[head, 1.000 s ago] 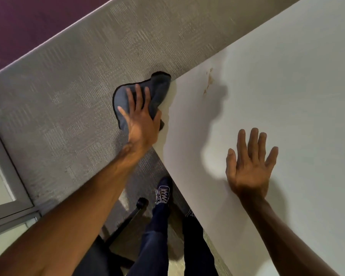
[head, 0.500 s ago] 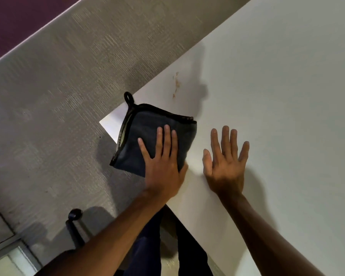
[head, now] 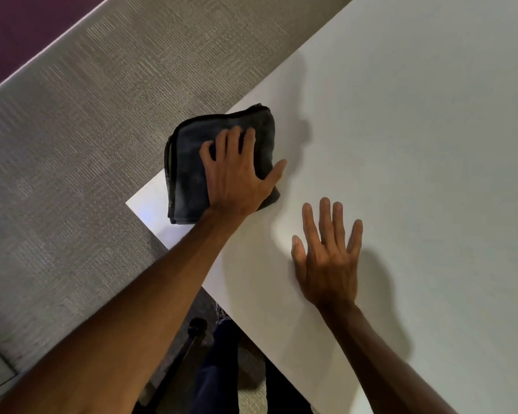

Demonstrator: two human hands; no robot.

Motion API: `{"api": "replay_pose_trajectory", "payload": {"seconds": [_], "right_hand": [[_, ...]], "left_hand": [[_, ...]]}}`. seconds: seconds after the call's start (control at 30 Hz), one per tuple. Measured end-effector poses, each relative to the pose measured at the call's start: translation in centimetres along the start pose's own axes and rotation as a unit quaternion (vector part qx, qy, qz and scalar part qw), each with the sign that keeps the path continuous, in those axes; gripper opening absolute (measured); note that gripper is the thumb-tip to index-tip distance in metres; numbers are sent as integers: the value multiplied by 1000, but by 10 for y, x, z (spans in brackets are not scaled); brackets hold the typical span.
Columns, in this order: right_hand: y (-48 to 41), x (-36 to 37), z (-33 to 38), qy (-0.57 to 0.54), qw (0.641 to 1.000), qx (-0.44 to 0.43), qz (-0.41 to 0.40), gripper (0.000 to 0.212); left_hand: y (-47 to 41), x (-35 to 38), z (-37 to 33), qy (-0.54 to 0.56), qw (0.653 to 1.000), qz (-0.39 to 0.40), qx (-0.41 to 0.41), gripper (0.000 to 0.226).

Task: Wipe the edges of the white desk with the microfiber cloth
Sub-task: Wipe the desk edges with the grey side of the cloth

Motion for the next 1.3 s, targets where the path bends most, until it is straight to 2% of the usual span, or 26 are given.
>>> {"api": "replay_pose_trajectory", "payload": {"seconds": [0.13, 0.27, 0.47, 0.63, 0.73, 0.9, 1.07, 1.2, 1.3], "right_hand": [[-1, 1, -1, -2, 1000, 6, 26, 61], [-2, 1, -1, 5, 999, 0, 34, 62], [1, -4, 0, 1, 1000, -4, -11, 60], [2, -10, 1, 7, 998, -5, -68, 60], [3, -11, 0, -2, 997, -3, -82, 60], [2, -6, 0, -4, 999, -2, -38, 60], [-1, 5, -2, 14, 1000, -7, 26, 63], [-1, 3, 0, 7, 1000, -8, 7, 62], [1, -2, -1, -6, 1000, -3, -25, 61]], "left_hand": [[1, -5, 9, 106, 994, -14, -4, 64], [-3, -4, 22, 102, 994, 15, -27, 63], [-11, -15, 6, 129, 990, -56, -18, 22], [-16, -9, 3, 101, 995, -13, -8, 22], [10, -10, -1, 84, 996, -2, 8, 16], [48, -11, -4, 116, 993, -12, -6, 7], [-10, -8, -3, 122, 986, -70, -89, 8], [-44, -2, -2, 108, 988, -68, -87, 11], [-26, -6, -2, 120, 988, -66, -70, 8]]}}
Point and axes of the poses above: each hand's wrist, its own y-axis away from the middle knuckle, its own x-axis out of the palm, z = x × y, the point moved 7 cm from there along -y, towards the middle knuckle, and after that the axes turned 14 degrees about y, right-handed, at the moved point
